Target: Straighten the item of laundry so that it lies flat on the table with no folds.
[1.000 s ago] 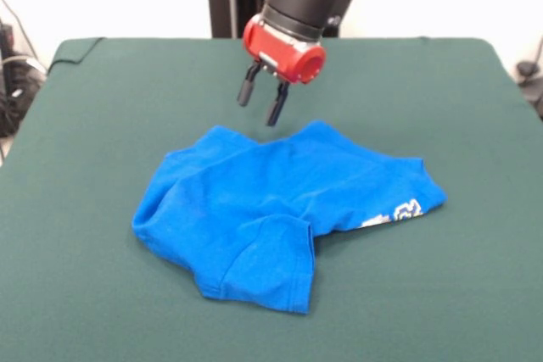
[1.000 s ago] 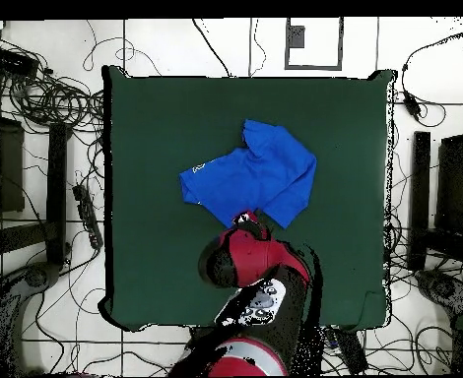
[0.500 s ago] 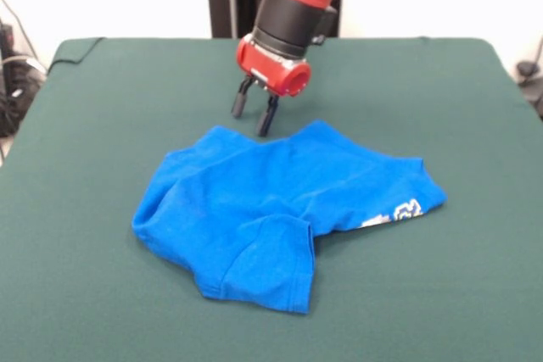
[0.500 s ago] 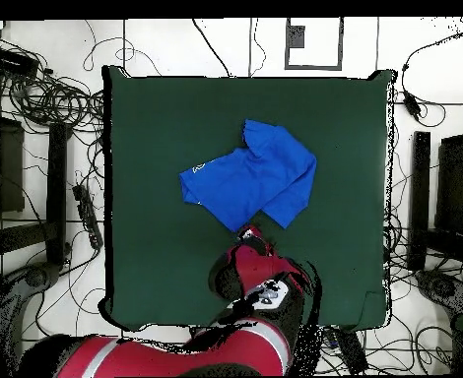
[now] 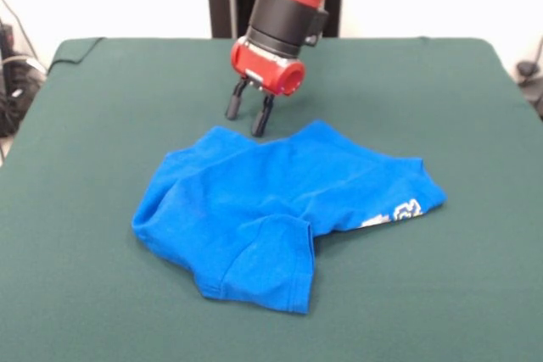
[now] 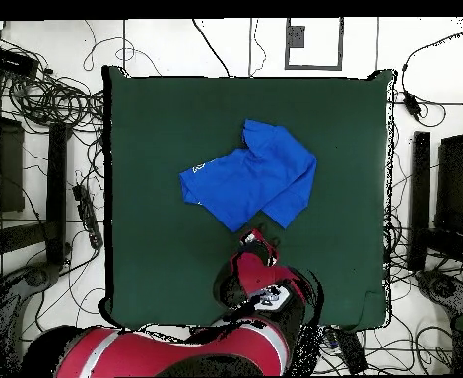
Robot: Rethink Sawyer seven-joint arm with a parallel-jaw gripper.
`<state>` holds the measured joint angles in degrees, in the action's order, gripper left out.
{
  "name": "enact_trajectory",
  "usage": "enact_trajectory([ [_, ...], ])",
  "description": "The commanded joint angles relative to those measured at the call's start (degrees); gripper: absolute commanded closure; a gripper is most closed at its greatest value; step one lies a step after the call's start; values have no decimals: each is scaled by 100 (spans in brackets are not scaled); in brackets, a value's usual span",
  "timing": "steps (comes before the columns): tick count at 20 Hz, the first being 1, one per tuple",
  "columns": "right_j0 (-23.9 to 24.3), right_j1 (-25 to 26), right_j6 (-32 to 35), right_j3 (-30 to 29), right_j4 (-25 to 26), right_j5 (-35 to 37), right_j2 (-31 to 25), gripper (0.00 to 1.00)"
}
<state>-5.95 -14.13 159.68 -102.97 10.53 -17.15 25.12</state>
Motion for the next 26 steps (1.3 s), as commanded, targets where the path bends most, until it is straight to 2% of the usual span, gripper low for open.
enact_trajectory([
  [1,251,477,507,-120,-305,-111,-153,0],
  [7,409,348,396,-133,-175,-58,-221,0],
  [9,470,166,318,-165,-73,121,-271,0],
  [12,833,-529,-74,-244,382,972,-622,0],
  [16,997,-1055,-406,-122,588,1740,-840,0],
  [26,877,-899,-120,183,624,1877,-1041,0],
])
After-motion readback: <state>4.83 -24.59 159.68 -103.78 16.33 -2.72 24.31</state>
